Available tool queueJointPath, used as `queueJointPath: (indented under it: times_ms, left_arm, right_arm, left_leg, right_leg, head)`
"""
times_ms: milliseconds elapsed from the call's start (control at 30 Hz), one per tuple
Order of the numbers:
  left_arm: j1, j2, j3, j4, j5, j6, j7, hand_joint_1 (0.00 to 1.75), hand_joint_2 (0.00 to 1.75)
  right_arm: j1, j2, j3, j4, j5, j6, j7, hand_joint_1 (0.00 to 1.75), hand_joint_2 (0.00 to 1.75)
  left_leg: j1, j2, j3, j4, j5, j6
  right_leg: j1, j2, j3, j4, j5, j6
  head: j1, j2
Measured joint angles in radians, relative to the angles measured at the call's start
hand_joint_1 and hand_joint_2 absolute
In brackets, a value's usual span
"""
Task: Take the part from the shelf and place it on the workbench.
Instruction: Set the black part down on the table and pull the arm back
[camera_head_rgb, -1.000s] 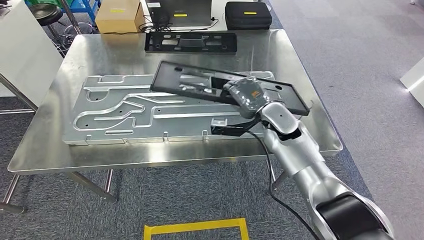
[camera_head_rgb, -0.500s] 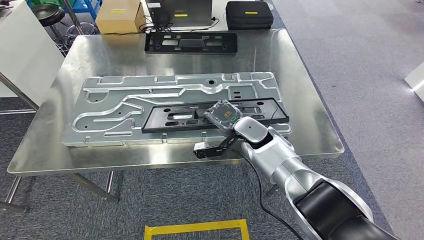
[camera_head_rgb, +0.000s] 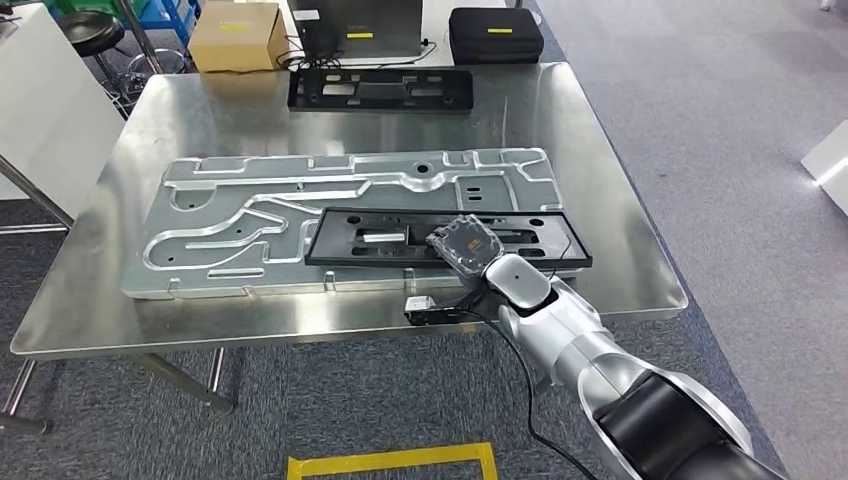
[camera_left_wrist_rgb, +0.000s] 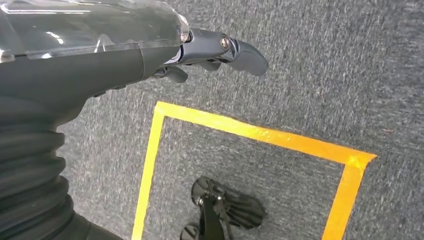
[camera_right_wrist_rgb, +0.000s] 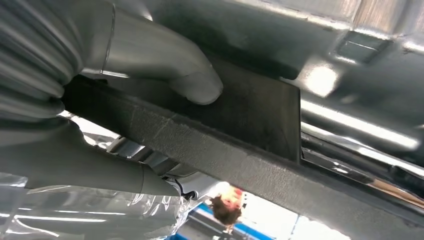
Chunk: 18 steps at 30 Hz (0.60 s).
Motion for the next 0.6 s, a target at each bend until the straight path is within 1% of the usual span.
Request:
queueJointPath:
  times_ms: [33,67,100,167,200,233,267,300,333,367,400,433,467,533,567,600]
  left_arm:
    - [0.000,0.000,-0.001,0.000,-0.001,0.003,-0.004,0.00,1.75]
    - [-0.001,0.001,-0.003,0.000,-0.003,0.007,-0.006,0.00,1.75]
    - [-0.001,0.001,-0.004,0.000,-0.006,0.011,-0.008,0.00,1.75]
    - [-0.001,0.003,-0.009,0.000,-0.014,0.021,-0.013,0.00,0.87]
    - [0.000,0.003,-0.013,0.000,-0.019,0.025,-0.016,0.00,0.44]
    - [0.001,0.003,-0.017,0.000,-0.023,0.030,-0.018,0.00,0.00]
    - [0.001,0.003,-0.021,0.000,-0.025,0.034,-0.019,0.00,0.00]
    - [0.001,0.003,-0.022,0.000,-0.027,0.037,-0.018,0.00,0.00]
    - [0.000,0.003,-0.023,0.000,-0.028,0.041,-0.017,0.00,0.00]
    - [0.000,0.003,-0.023,0.000,-0.029,0.044,-0.016,0.00,0.00]
    - [0.000,0.003,-0.024,0.000,-0.030,0.047,-0.015,0.00,0.00]
    - [-0.001,0.003,-0.024,0.000,-0.031,0.050,-0.015,0.00,0.00]
    - [-0.001,0.003,-0.024,0.000,-0.031,0.052,-0.014,0.00,0.00]
    - [-0.001,0.003,-0.025,0.000,-0.031,0.054,-0.013,0.00,0.00]
    - [-0.001,0.003,-0.025,0.000,-0.031,0.055,-0.013,0.00,0.00]
    - [-0.001,0.004,-0.025,0.000,-0.031,0.057,-0.011,0.00,0.00]
  right_arm:
    - [0.004,-0.005,-0.003,0.003,-0.001,-0.006,-0.001,0.00,0.00]
    - [0.007,-0.011,-0.006,0.005,-0.002,-0.011,-0.001,0.00,0.00]
    - [0.011,-0.015,-0.008,0.008,-0.003,-0.016,-0.003,0.00,0.00]
    - [0.022,-0.024,-0.016,0.013,-0.005,-0.031,-0.007,0.00,0.00]
    - [0.027,-0.027,-0.020,0.014,-0.006,-0.040,-0.010,0.00,0.00]
    - [0.031,-0.029,-0.024,0.016,-0.007,-0.051,-0.012,0.00,0.00]
    - [0.033,-0.031,-0.027,0.017,-0.006,-0.062,-0.014,0.00,0.00]
    - [0.034,-0.032,-0.029,0.018,-0.003,-0.073,-0.015,0.00,0.00]
    - [0.034,-0.033,-0.033,0.018,0.000,-0.085,-0.014,0.00,0.00]
    - [0.034,-0.033,-0.037,0.019,0.004,-0.097,-0.014,0.00,0.00]
    - [0.034,-0.033,-0.041,0.018,0.007,-0.109,-0.013,0.00,0.00]
    - [0.034,-0.032,-0.046,0.017,0.010,-0.121,-0.011,0.00,0.00]
    - [0.035,-0.032,-0.050,0.017,0.013,-0.131,-0.009,0.00,0.00]
    - [0.036,-0.031,-0.054,0.016,0.018,-0.145,-0.005,0.00,0.00]
    - [0.037,-0.031,-0.055,0.014,0.021,-0.155,-0.003,0.00,0.00]
    - [0.038,-0.031,-0.058,0.011,0.024,-0.172,0.000,0.00,0.00]
  left_leg:
    - [0.001,0.001,0.001,-0.003,0.002,0.006]
    - [0.002,0.002,0.002,-0.005,0.004,0.013]
    - [0.003,0.003,0.002,-0.008,0.006,0.018]
    - [0.002,0.004,0.000,-0.009,0.007,0.024]
    - [0.002,0.005,0.000,-0.008,0.007,0.025]
    - [0.001,0.005,0.000,-0.008,0.007,0.025]
    - [0.001,0.004,0.001,-0.008,0.007,0.025]
    - [0.001,0.004,0.002,-0.008,0.006,0.025]
    - [0.001,0.003,0.003,-0.008,0.006,0.024]
    - [-0.001,0.003,0.003,-0.007,0.006,0.022]
    - [-0.002,0.002,0.002,-0.007,0.006,0.018]
    - [-0.003,0.002,0.001,-0.007,0.006,0.012]
    - [-0.004,0.003,0.001,-0.008,0.007,0.006]
    - [-0.002,0.003,0.002,-0.009,0.005,-0.006]
    - [-0.002,0.003,-0.003,0.003,-0.005,-0.010]
    - [-0.002,0.003,-0.017,0.036,-0.027,-0.013]
  right_leg:
    - [-0.001,0.000,-0.001,0.005,-0.005,0.005]
    - [-0.003,0.000,-0.010,0.025,-0.019,0.010]
    - [-0.004,-0.001,-0.028,0.064,-0.043,0.015]
    - [-0.006,-0.004,-0.088,0.189,-0.105,0.022]
    - [-0.007,-0.004,-0.116,0.246,-0.125,0.024]
    - [-0.008,-0.005,-0.131,0.275,-0.127,0.024]
    - [-0.008,-0.005,-0.128,0.267,-0.111,0.024]
    - [-0.009,-0.005,-0.106,0.221,-0.081,0.021]
    - [-0.008,-0.006,-0.072,0.153,-0.045,0.016]
    - [-0.006,-0.006,-0.038,0.085,-0.019,0.011]
    - [-0.004,-0.007,-0.014,0.034,-0.003,0.006]
    - [-0.001,-0.007,-0.002,0.006,0.002,0.003]
    - [0.002,-0.007,0.001,-0.002,0.000,0.000]
    - [0.000,-0.008,0.003,-0.011,0.006,-0.008]
    - [-0.002,-0.009,0.007,-0.018,0.009,-0.014]
    - [-0.005,-0.010,0.010,-0.024,0.013,-0.020]
  head:
    - [0.000,0.000]
    - [0.000,0.000]
    - [0.000,0.000]
    - [0.000,0.000]
    - [0.000,0.000]
    - [0.000,0.000]
    - [0.000,0.000]
    - [0.000,0.000]
    - [0.000,0.000]
    - [0.000,0.000]
    - [0.000,0.000]
    - [0.000,0.000]
    - [0.000,0.000]
    - [0.000,0.000]
    - [0.000,0.000]
    - [0.000,0.000]
